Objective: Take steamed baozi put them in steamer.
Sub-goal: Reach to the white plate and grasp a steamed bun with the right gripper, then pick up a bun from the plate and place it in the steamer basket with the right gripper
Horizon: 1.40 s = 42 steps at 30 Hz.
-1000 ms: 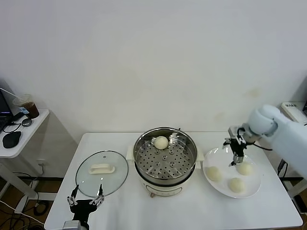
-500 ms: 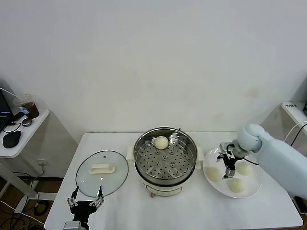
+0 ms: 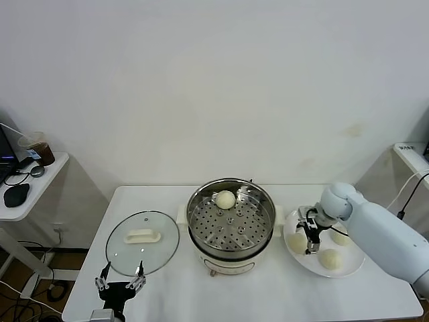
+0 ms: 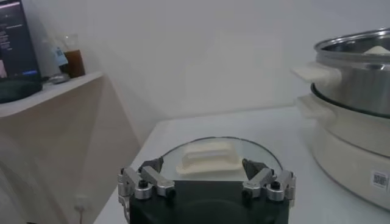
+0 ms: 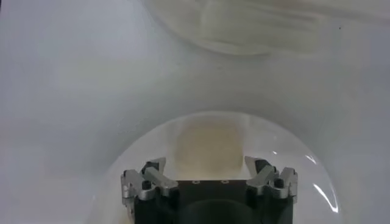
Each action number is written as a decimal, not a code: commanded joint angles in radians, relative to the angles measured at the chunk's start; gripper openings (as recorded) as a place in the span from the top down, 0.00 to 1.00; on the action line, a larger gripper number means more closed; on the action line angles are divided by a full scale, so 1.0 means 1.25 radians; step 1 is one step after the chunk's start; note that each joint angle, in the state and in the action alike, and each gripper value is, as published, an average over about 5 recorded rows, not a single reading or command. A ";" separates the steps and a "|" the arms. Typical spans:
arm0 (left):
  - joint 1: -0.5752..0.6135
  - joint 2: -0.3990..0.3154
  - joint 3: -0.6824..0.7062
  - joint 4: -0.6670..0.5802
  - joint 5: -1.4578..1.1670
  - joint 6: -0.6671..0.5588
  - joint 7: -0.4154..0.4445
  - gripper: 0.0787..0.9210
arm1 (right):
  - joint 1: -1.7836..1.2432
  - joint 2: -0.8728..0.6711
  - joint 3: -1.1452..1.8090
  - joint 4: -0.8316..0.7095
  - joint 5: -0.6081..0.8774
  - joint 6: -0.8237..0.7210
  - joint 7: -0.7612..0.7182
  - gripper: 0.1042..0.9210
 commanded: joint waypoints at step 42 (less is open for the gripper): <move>-0.026 -0.004 0.025 -0.006 0.007 -0.002 -0.006 0.12 | 0.493 -0.147 -0.316 0.120 0.310 -0.082 -0.066 0.39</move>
